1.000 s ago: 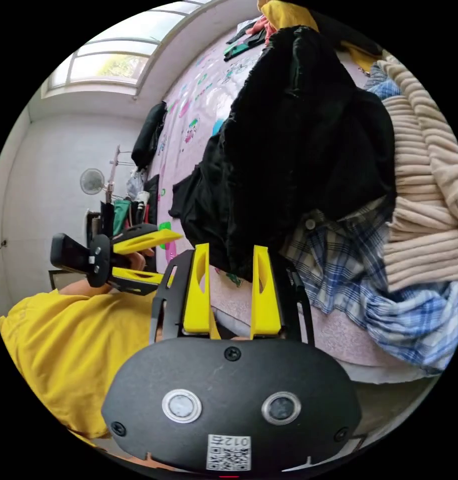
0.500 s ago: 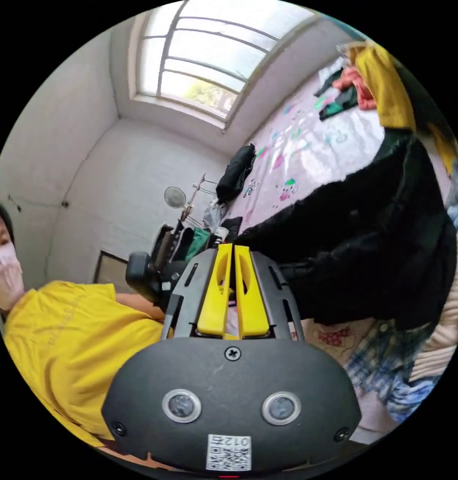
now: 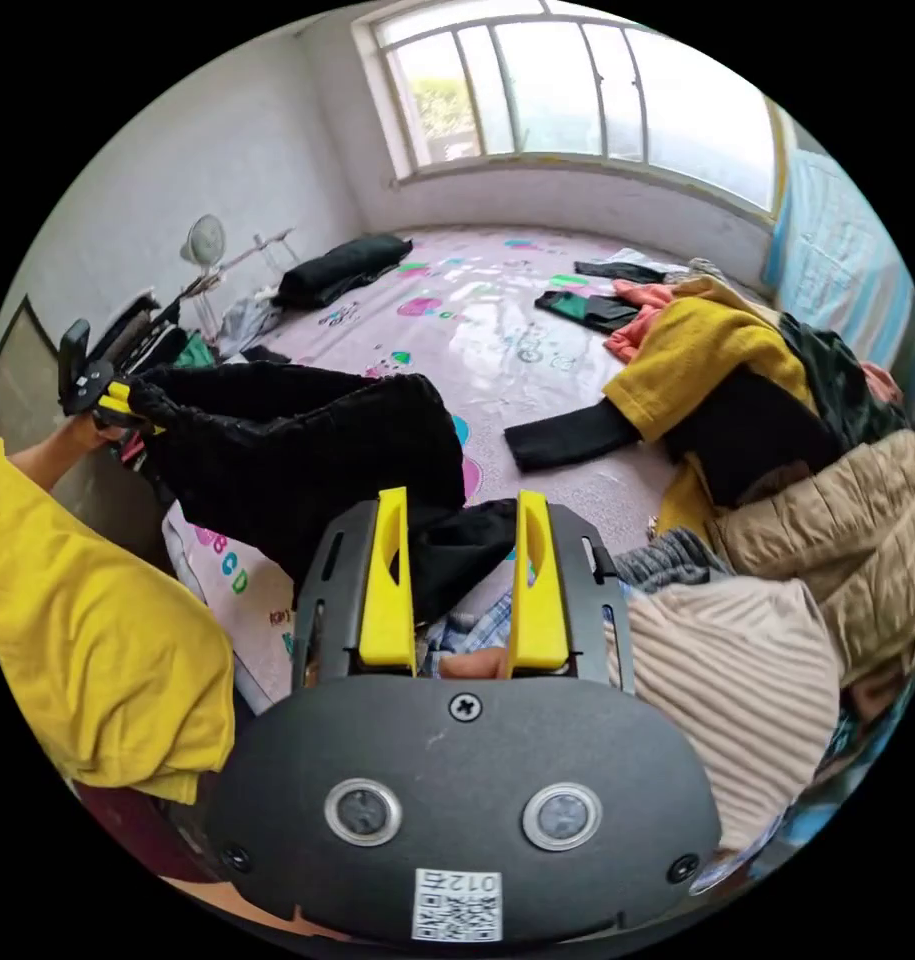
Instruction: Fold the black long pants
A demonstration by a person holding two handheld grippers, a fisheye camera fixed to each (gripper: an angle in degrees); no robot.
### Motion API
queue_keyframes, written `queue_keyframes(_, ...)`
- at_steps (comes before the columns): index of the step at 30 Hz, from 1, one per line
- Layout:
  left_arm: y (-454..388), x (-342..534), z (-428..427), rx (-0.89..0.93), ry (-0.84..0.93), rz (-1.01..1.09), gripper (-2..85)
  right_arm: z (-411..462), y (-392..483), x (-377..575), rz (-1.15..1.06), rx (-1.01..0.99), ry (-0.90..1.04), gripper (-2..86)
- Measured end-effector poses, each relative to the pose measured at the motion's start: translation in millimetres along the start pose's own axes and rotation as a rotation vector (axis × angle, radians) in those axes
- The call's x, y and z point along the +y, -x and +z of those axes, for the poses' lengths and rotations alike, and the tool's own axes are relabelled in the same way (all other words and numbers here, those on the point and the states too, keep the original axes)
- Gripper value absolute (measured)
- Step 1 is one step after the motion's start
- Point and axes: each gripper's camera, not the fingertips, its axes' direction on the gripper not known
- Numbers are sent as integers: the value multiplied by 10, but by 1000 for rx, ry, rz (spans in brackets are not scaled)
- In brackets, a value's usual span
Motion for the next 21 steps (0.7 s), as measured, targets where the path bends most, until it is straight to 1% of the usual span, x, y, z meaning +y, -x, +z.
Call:
queue_keyframes(6,190,200,271,-4,72,-126,7,968,46,-982,-139,-164,174,149)
queue_keyframes(8,220,247,318,-10,85,-163,8,1226,20,-1244,-138,-217,197,150)
queue_keyframes(13,192,387,425,-3,116,-253,8,1934,-120,-2068,-47,-445,227,145)
queue_keyframes(17,69,475,481,-16,132,-295,8,2447,93,-2689,-100,-482,328,145)
queue_keyframes(21,-65,598,556,-18,142,-353,8,3034,579,-3235,-251,-421,512,141)
